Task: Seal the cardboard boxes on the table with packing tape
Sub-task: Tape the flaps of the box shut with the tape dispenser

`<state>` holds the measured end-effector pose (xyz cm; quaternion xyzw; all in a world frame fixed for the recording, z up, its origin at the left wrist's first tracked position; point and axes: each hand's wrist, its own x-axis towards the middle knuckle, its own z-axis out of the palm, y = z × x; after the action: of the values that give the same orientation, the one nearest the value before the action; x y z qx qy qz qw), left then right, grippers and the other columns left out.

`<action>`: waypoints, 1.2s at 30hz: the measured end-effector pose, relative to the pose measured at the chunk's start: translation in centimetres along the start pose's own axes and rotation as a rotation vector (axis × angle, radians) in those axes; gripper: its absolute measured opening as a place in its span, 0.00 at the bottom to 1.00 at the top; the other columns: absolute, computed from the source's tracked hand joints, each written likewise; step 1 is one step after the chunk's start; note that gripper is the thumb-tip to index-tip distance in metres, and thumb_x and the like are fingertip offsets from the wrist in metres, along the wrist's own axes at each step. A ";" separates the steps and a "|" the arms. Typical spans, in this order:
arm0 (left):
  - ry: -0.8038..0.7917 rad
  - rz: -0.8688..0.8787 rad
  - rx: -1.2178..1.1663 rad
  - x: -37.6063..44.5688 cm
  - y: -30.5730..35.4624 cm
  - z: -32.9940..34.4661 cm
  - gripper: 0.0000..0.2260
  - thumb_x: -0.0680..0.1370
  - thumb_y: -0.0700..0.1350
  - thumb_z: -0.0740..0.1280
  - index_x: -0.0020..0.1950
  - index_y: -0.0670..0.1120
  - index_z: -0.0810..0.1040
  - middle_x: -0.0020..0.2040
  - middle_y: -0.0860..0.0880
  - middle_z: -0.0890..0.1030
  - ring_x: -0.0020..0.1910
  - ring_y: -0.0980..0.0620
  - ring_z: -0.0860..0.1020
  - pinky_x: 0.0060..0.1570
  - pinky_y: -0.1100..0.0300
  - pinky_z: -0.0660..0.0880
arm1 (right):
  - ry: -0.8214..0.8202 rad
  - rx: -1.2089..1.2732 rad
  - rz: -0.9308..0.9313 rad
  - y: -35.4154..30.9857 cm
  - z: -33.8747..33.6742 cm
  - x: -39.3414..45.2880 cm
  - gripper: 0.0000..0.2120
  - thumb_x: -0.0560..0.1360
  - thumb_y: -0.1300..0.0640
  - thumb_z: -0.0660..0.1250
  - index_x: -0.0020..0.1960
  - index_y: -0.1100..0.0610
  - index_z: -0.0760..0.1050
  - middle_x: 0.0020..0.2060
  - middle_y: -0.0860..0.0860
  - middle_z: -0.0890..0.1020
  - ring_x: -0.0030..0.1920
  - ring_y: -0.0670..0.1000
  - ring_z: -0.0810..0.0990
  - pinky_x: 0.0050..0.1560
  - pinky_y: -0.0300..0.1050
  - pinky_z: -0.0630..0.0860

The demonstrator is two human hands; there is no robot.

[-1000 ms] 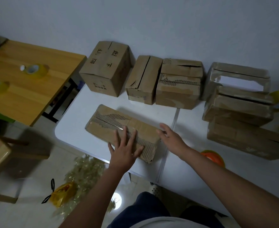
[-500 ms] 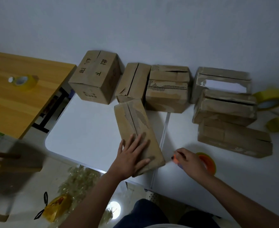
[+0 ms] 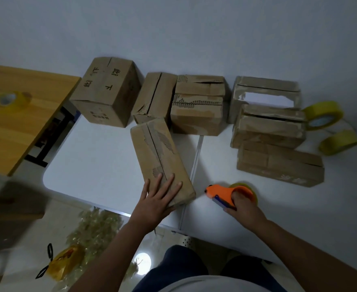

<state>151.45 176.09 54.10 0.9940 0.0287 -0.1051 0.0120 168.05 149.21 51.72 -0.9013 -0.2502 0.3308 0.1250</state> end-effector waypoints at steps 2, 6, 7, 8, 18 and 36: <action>-0.009 -0.011 0.010 0.0 0.1 -0.1 0.31 0.80 0.63 0.49 0.81 0.54 0.52 0.81 0.48 0.56 0.78 0.39 0.58 0.71 0.37 0.59 | -0.008 -0.069 0.005 0.3 0.4 0.4 0.13 0.77 0.49 0.66 0.52 0.58 0.69 0.47 0.51 0.75 0.52 0.57 0.79 0.45 0.44 0.73; -0.052 -0.012 -0.024 -0.1 0.1 -0.2 0.32 0.80 0.64 0.51 0.81 0.54 0.51 0.81 0.49 0.55 0.78 0.40 0.56 0.71 0.37 0.62 | 0.033 -0.115 0.001 0.0 -0.5 -0.1 0.09 0.82 0.51 0.57 0.56 0.56 0.68 0.43 0.48 0.75 0.41 0.48 0.77 0.35 0.39 0.68; -0.051 -0.012 -0.036 -0.1 0.1 -0.4 0.32 0.80 0.65 0.50 0.81 0.55 0.50 0.81 0.49 0.54 0.79 0.40 0.55 0.71 0.37 0.62 | 0.055 -0.102 -0.010 -0.1 -1.3 -0.3 0.12 0.83 0.51 0.54 0.61 0.57 0.67 0.45 0.49 0.77 0.41 0.48 0.76 0.36 0.41 0.68; -0.064 -0.014 -0.060 0.0 0.0 -0.5 0.32 0.79 0.66 0.49 0.81 0.56 0.50 0.82 0.50 0.52 0.79 0.41 0.53 0.72 0.37 0.61 | 0.053 -0.081 -0.032 -0.2 -2.1 -0.6 0.14 0.84 0.52 0.53 0.65 0.57 0.66 0.48 0.51 0.78 0.42 0.48 0.76 0.39 0.42 0.70; -0.055 -0.673 -1.669 2.6 4.8 -8.1 0.13 0.81 0.52 0.65 0.63 0.49 0.80 0.60 0.45 0.82 0.59 0.44 0.80 0.59 0.54 0.77 | 0.157 0.301 -0.155 -2.6 -8.5 -4.0 0.13 0.84 0.51 0.53 0.52 0.55 0.75 0.42 0.48 0.80 0.41 0.42 0.77 0.34 0.32 0.67; -0.112 -0.698 -1.847 2.7 7.3 -7.8 0.10 0.83 0.41 0.61 0.54 0.38 0.81 0.49 0.40 0.83 0.49 0.47 0.80 0.48 0.60 0.79 | 0.041 0.307 -0.285 -4.7 -9.9 -4.8 0.12 0.82 0.47 0.57 0.54 0.53 0.76 0.48 0.46 0.81 0.47 0.43 0.80 0.44 0.37 0.76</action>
<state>156.16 169.21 61.30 0.5235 0.3901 -0.0860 0.7526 169.66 150.02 63.52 -0.8337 -0.3192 0.3258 0.3114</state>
